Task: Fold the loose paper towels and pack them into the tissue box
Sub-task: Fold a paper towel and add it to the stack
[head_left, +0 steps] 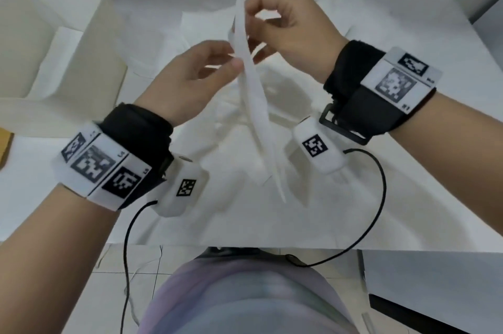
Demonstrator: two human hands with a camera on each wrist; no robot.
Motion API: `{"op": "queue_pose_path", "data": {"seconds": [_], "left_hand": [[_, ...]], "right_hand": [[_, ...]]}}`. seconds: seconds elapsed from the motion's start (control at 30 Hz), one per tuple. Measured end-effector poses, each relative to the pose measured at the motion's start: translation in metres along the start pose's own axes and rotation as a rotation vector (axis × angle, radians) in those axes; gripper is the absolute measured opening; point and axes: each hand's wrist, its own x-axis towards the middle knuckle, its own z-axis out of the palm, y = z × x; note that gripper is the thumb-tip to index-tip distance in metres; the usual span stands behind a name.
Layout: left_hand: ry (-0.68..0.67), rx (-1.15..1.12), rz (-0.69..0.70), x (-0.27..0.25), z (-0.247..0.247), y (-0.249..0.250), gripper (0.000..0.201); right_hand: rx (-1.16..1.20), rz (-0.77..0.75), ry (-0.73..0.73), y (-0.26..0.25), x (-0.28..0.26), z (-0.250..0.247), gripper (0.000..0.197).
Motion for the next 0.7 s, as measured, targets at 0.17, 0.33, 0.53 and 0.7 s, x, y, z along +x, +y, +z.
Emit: {"op": "queue_pose_path", "data": {"seconds": [0.17, 0.33, 0.53, 0.7], "left_hand": [[0.004, -0.299, -0.087, 0.002, -0.001, 0.011, 0.074], [0.014, -0.248, 0.001, 0.002, -0.001, 0.014, 0.058], [0.32, -0.037, -0.031, 0.003, -0.018, 0.0, 0.021], [0.387, -0.006, -0.135, -0.002, -0.052, -0.017, 0.02]], "right_hand": [[-0.093, 0.007, 0.315, -0.011, 0.012, 0.0, 0.011], [-0.41, 0.444, 0.022, -0.042, 0.015, -0.004, 0.031], [-0.461, -0.004, 0.285, -0.03, -0.001, -0.001, 0.017], [-0.94, 0.073, -0.615, 0.015, -0.047, 0.037, 0.051]]}}
